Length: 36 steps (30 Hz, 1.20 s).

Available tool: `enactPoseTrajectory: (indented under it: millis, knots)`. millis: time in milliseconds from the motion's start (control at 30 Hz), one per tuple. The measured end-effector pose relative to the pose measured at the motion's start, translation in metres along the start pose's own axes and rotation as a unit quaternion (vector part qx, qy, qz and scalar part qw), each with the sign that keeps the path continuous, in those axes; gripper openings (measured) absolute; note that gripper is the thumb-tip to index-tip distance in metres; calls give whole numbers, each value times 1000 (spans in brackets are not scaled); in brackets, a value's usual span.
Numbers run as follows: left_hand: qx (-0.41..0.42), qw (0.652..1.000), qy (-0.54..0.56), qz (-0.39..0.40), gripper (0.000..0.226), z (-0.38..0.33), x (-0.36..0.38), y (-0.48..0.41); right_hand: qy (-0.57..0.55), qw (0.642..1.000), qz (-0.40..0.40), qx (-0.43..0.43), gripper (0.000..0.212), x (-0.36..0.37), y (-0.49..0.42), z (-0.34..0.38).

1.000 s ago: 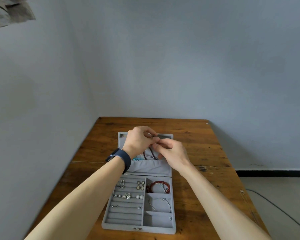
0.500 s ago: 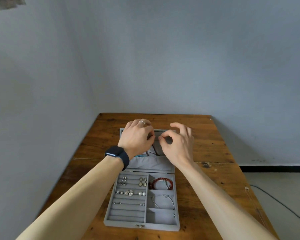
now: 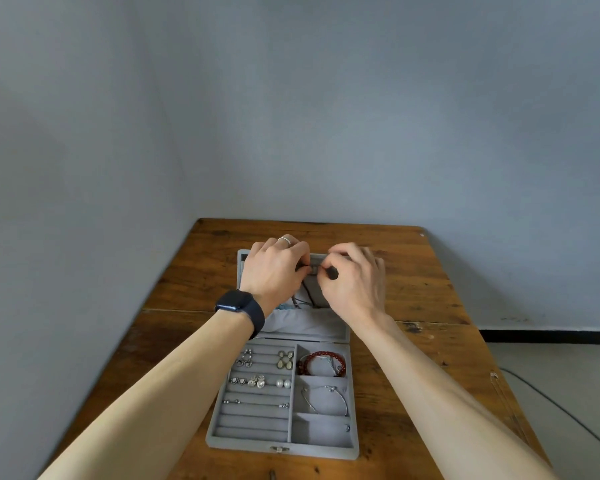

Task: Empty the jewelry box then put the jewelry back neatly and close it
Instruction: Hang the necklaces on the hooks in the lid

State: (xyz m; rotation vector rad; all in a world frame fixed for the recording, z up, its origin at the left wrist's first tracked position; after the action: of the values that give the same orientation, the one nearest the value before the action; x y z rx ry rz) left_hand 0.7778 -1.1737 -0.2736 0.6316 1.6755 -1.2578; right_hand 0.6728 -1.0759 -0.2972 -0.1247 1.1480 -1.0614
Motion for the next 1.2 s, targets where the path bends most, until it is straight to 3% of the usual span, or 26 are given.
enactPoseTrajectory:
  millis: [133, 300, 467, 533, 600, 700, 767, 1033, 1200]
  knots:
    - [60, 997, -33, 29, 15, -5, 7, 9, 58, 994, 34, -87, 3, 2, 8, -1]
    - [62, 997, 2, 34, 23, -3, -2, 18, 50, 991, 68, -108, 7, 0, 15, -7]
    - [34, 999, -12, -34, 28, 9, -15, 40, 24, 992, 66, -105, 19, -6, 33, -11]
    - [14, 996, -25, -90, 24, 10, -21, 56, 1, 997, 52, -62, 29, -8, 40, -14]
    - [6, 991, -48, -125, 18, 5, -25, 70, -61, 996, 44, 38, 45, -10, 47, -24]
    - [30, 986, -119, -112, 17, -12, -23, 75, -193, 945, 129, 229, 67, 1, 58, -40]
    - [21, 986, -136, -91, 16, -18, -18, 74, -210, 915, 186, 291, 72, 8, 65, -44]
    - [-84, 982, -153, 66, 29, -19, 4, 62, -166, 921, 209, 284, 57, 11, 73, -47]
    - [-80, 987, -123, 71, 14, -19, 12, 60, -178, 923, 205, 273, 56, 9, 78, -49]
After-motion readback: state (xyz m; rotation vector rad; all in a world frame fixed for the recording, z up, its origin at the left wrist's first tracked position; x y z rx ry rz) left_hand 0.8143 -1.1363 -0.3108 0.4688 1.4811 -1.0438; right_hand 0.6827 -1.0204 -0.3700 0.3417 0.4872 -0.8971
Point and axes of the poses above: each hand's wrist, its own y-axis away from the middle knuckle, its own x-axis out of the palm, z = x × y, the point moved 6 cm from there along -y, towards the middle knuckle, and after that the axes turned 11 degrees about x, right-handed, at the moved point
